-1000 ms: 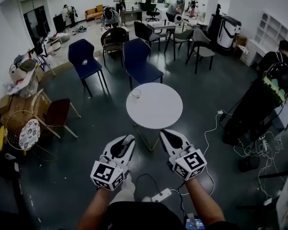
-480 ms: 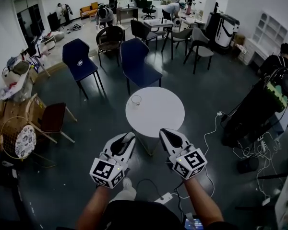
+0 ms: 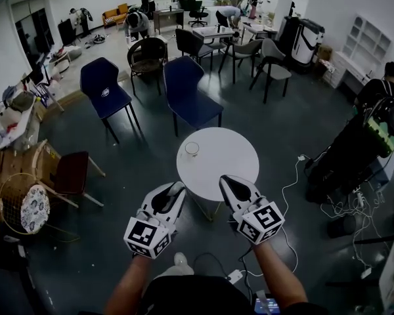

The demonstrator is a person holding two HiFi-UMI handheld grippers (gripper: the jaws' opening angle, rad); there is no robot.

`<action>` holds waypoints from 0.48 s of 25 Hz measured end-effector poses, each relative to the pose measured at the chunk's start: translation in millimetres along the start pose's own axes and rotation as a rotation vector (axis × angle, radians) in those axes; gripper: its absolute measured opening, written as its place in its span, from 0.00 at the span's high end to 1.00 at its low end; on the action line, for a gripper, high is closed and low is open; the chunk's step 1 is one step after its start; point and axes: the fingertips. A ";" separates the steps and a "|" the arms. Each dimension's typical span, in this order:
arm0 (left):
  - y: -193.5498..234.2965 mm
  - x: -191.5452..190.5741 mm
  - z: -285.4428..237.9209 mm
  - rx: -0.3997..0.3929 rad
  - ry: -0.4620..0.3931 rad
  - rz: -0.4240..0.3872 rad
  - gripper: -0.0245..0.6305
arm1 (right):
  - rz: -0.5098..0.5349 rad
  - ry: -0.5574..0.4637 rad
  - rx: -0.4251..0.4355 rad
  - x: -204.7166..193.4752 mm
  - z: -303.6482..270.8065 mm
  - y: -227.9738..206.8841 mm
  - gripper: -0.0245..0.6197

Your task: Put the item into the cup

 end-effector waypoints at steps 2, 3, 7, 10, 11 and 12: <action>24.3 0.2 -6.2 -0.004 -0.001 -0.001 0.82 | 0.004 0.003 -0.005 -4.5 -23.8 -2.0 0.95; 36.0 0.3 -8.9 -0.006 -0.002 -0.003 0.82 | 0.006 0.004 -0.008 -6.9 -35.3 -2.7 0.95; 77.8 -1.7 -18.5 -0.020 -0.011 0.017 0.82 | 0.019 0.008 -0.020 -15.2 -75.3 -6.4 0.95; 106.6 -3.5 -18.9 -0.028 -0.014 0.027 0.82 | 0.028 0.021 -0.028 -24.8 -101.2 -3.9 0.95; 115.7 -3.1 -18.0 -0.032 -0.016 0.031 0.82 | 0.033 0.026 -0.030 -27.9 -109.9 -2.0 0.95; 123.9 -2.6 -16.5 -0.035 -0.017 0.035 0.82 | 0.036 0.030 -0.032 -30.6 -118.0 0.5 0.95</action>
Point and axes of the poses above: the fingertips, and each gripper's own axes: z backward along the fingers, y to its left, x out of its top, and after that the axes turned 10 degrees about -y, right-handed
